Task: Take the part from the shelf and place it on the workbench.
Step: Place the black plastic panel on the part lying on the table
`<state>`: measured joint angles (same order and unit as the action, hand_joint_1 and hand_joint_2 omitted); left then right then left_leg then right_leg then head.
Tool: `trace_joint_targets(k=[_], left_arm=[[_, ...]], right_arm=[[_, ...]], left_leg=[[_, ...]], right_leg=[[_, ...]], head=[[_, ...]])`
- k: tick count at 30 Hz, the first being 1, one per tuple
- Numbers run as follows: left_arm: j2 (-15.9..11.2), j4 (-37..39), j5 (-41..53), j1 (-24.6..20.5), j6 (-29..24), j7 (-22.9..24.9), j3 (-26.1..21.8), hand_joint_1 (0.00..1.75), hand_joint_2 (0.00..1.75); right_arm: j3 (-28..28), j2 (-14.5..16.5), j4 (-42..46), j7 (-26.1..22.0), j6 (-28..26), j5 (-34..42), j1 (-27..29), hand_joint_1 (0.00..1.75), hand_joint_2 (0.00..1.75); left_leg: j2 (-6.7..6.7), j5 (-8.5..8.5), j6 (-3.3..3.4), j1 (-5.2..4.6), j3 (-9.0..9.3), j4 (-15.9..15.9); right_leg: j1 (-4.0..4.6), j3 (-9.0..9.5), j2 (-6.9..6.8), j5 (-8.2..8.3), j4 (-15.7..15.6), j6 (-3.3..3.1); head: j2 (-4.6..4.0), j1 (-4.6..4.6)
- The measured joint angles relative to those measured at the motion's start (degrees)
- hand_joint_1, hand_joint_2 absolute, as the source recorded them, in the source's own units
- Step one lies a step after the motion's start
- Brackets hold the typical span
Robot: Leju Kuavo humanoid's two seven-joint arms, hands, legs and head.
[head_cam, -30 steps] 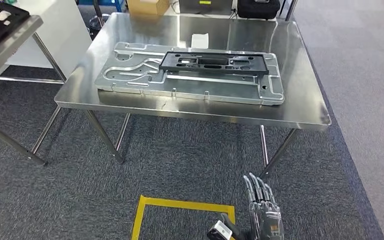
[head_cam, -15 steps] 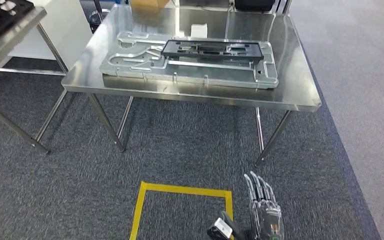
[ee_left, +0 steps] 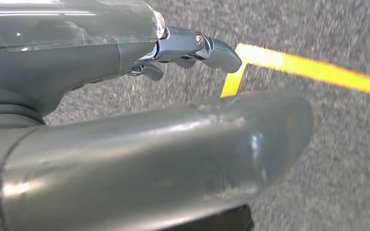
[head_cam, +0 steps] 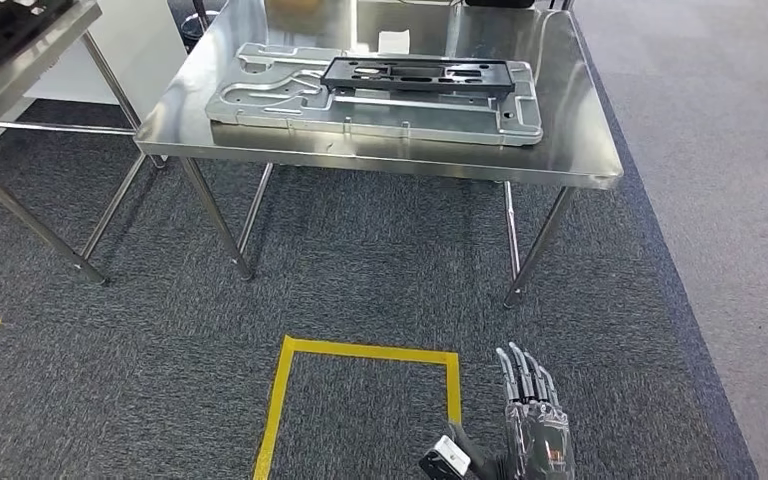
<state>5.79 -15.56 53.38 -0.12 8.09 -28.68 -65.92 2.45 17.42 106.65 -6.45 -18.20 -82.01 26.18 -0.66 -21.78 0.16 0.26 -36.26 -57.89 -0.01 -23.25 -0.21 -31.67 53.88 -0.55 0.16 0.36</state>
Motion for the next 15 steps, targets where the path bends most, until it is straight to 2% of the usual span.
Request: trace_joint_targets(k=[1, 2, 4, 5, 6, 7, 8, 9, 10, 11, 12, 13, 15], left_arm=[[-0.02, 0.0, 0.0, 0.05, 0.0, 0.0, 0.0, 0.0, 0.0], [-0.03, 0.0, -0.01, 0.12, 0.0, 0.0, 0.0, 0.0, 0.0], [-0.02, 0.0, 0.01, 0.19, 0.01, 0.0, 0.0, 0.0, 0.0], [-0.02, 0.0, 0.01, 0.22, 0.02, 0.0, 0.0, 0.0, 0.0], [-0.03, 0.0, 0.01, 0.22, 0.02, 0.0, 0.0, 0.0, 0.0], [-0.04, -0.01, 0.0, 0.21, 0.02, 0.0, 0.0, 0.0, 0.0], [-0.05, -0.03, -0.01, 0.19, 0.02, 0.0, 0.0, 0.0, 0.0], [-0.05, -0.05, -0.01, 0.15, 0.02, 0.0, 0.0, 0.0, 0.0], [-0.06, -0.08, 0.0, 0.09, 0.01, 0.0, 0.0, 0.0, 0.0], [-0.06, -0.11, 0.0, 0.03, 0.01, -0.01, 0.0, 0.0, 0.0], [-0.06, -0.13, 0.01, -0.02, 0.0, -0.02, 0.0, 0.0, 0.0], [-0.06, -0.14, 0.01, -0.04, 0.0, -0.02, 0.0, 0.0, 0.0], [-0.03, -0.15, 0.01, 0.0, 0.0, -0.03, 0.0, 0.0, 0.0]], right_arm=[[-0.01, 0.03, -0.01, 0.0, 0.02, 0.0, 0.06, 0.0, 0.0], [0.0, 0.07, -0.01, 0.0, 0.03, 0.0, 0.08, 0.0, 0.0], [0.01, 0.13, -0.01, 0.0, 0.04, 0.0, 0.09, 0.0, 0.0], [0.01, 0.13, -0.01, 0.0, 0.04, 0.0, 0.1, 0.0, 0.0], [0.0, 0.13, -0.01, 0.0, 0.04, 0.0, 0.11, 0.0, 0.0], [-0.01, 0.13, -0.01, 0.0, 0.04, 0.0, 0.11, 0.0, 0.0], [-0.01, 0.13, -0.01, 0.0, 0.04, 0.0, 0.11, 0.0, 0.0], [0.0, 0.13, -0.01, 0.0, 0.03, 0.0, 0.1, 0.0, 0.0], [0.01, 0.13, 0.0, 0.0, 0.03, 0.0, 0.1, 0.0, 0.0], [0.02, 0.13, 0.0, -0.01, 0.02, -0.01, 0.1, 0.0, 0.0], [0.03, 0.13, 0.01, -0.01, 0.02, -0.02, 0.09, 0.0, 0.0], [0.05, 0.13, 0.01, -0.02, 0.02, -0.03, 0.09, 0.0, 0.0], [0.06, 0.14, 0.02, -0.01, 0.02, -0.03, 0.13, 0.0, 0.0]], left_leg=[[0.08, -1.27, -0.31, 0.07, -0.51, -0.93], [0.16, -3.58, -0.58, 0.15, -1.29, -2.95], [0.21, -9.27, -1.03, 0.34, -3.15, -9.96], [0.21, -10.88, -1.23, 0.41, -3.73, -13.46], [0.21, -11.13, -1.37, 0.45, -3.65, -15.69], [0.21, -10.14, -1.44, 0.48, -2.61, -15.9], [0.2, -8.62, -1.41, 0.52, -0.38, -13.79], [0.22, -7.56, -1.31, 0.55, 2.57, -10.15], [0.26, -7.4, -1.12, 0.51, 5.74, -5.84], [0.3, -7.78, -0.85, 0.42, 8.03, -2.38], [0.33, -8.48, -0.56, 0.31, 9.18, -0.29], [0.35, -8.85, -0.2, 0.14, 9.43, 0.62], [0.22, -8.19, 0.77, 0.18, 8.7, 0.99]], right_leg=[[-0.12, -0.59, -0.13, 0.65, -0.06, -0.51], [-0.25, -1.3, -0.25, 1.35, -0.12, -0.94], [-0.17, -2.99, -0.41, 2.57, 0.1, -1.36], [-0.13, -3.94, -0.47, 3.13, 0.35, -1.32], [-0.13, -4.93, -0.52, 3.62, 0.72, -1.23], [-0.16, -5.93, -0.56, 4.01, 1.21, -1.09], [-0.21, -6.93, -0.57, 4.33, 1.81, -0.91], [-0.26, -7.81, -0.57, 4.57, 2.46, -0.71], [-0.21, -8.59, -0.56, 4.76, 3.1, -0.47], [-0.15, -9.12, -0.57, 4.95, 3.61, -0.18], [-0.09, -9.44, -0.58, 5.15, 3.95, 0.14], [-0.07, -9.65, -0.6, 5.43, 4.05, 0.52], [-0.13, -10.0, -0.52, 5.65, 4.25, 1.36]], head=[[-0.01, -0.07], [-0.01, -0.15], [-0.01, -0.32], [-0.01, -0.33], [-0.01, -0.33], [-0.01, -0.35], [-0.01, -0.36], [-0.01, -0.36], [-0.01, -0.38], [0.0, -0.34], [0.0, -0.37], [-0.01, -0.38], [-0.01, -0.44]])
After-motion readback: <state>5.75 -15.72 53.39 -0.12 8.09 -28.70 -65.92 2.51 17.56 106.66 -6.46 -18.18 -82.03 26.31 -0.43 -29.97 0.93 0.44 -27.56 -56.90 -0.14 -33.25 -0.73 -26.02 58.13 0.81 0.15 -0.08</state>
